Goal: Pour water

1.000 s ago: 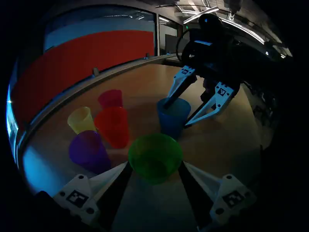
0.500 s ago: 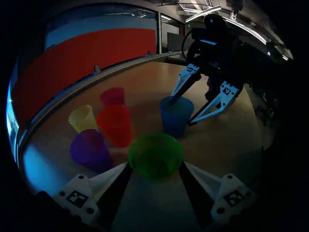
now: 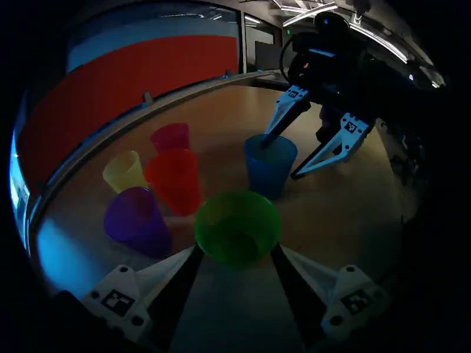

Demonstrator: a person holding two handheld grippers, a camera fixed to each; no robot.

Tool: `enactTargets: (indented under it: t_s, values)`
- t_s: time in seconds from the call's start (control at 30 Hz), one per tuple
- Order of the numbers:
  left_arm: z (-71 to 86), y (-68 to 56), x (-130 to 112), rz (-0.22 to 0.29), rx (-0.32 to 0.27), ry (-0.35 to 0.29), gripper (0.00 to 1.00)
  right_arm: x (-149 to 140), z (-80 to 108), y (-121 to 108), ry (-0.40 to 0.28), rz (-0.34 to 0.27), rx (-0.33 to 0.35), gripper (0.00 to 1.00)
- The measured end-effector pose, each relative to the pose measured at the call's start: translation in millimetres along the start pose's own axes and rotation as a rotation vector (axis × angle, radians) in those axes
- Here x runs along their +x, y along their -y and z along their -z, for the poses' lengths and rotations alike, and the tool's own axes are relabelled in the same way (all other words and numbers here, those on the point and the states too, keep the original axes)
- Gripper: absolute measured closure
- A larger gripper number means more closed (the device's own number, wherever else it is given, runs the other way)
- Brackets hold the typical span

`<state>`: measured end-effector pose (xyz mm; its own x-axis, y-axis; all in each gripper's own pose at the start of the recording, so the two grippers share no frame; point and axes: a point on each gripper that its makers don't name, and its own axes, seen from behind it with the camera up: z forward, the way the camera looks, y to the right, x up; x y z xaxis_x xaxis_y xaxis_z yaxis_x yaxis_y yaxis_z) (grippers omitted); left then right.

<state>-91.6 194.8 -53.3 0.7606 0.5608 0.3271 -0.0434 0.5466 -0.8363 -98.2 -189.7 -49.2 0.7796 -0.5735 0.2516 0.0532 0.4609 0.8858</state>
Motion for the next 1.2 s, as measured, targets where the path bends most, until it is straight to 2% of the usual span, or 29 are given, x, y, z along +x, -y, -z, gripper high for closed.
enactTargets:
  t_s: [0.37,0.67,1.2]
  values:
    - [8.3,4.9,-11.3,-0.016,0.019,0.033,0.16,-3.2,7.9,-0.3,-0.004,-0.011,-0.009,0.02]
    - [19.9,6.9,-21.9,-0.011,0.041,0.042,0.16,-7.5,18.3,-0.4,-0.007,-0.020,-0.025,0.01]
    - [46.3,15.1,-26.2,0.014,0.115,0.020,0.16,-15.0,45.6,-1.8,-0.018,-0.045,-0.079,0.01]
